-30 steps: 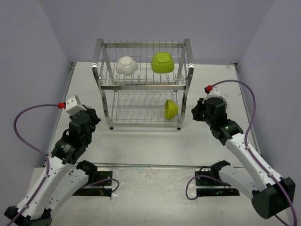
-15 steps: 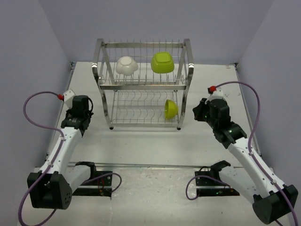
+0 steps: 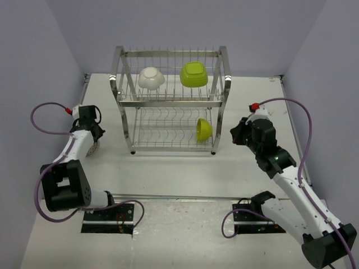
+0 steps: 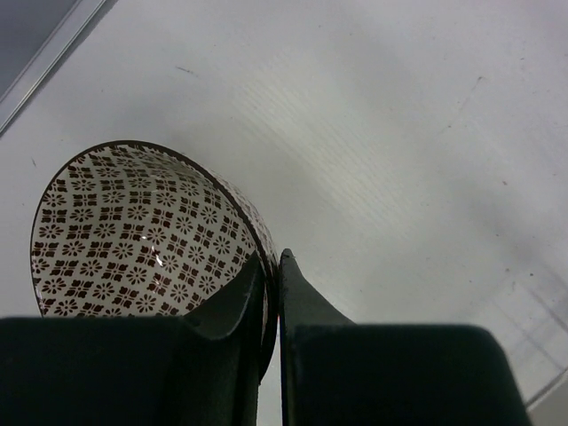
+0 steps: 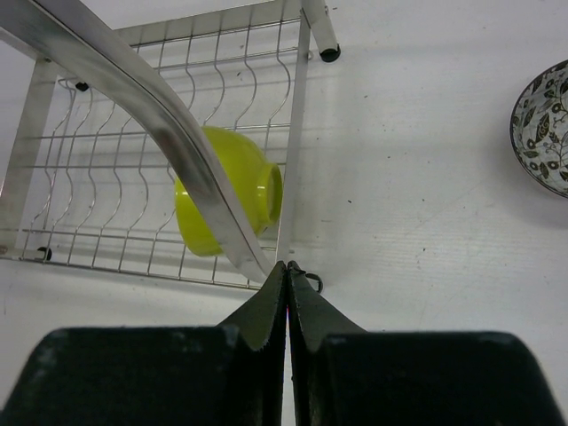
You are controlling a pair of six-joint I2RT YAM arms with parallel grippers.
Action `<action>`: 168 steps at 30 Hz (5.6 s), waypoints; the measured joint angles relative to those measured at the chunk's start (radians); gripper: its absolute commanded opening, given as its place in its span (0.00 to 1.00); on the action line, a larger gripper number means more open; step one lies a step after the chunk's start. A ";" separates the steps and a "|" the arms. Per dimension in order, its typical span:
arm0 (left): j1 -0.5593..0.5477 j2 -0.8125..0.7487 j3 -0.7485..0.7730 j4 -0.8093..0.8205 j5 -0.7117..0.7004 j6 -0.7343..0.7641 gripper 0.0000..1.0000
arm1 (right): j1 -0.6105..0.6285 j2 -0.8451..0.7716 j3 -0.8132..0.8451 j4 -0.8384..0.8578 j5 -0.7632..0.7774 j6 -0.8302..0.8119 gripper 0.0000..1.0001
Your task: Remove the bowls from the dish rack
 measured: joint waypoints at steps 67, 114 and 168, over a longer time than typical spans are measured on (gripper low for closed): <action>-0.061 -0.980 -0.373 0.099 0.775 -0.068 0.56 | 0.000 0.082 0.060 -0.033 -0.013 -0.004 0.02; -0.961 0.029 -0.449 1.336 0.589 0.034 0.56 | -0.008 0.171 0.083 -0.003 -0.018 -0.003 0.02; -0.906 0.549 -0.028 1.415 0.752 0.105 0.15 | -0.008 0.130 0.083 -0.018 -0.018 -0.023 0.02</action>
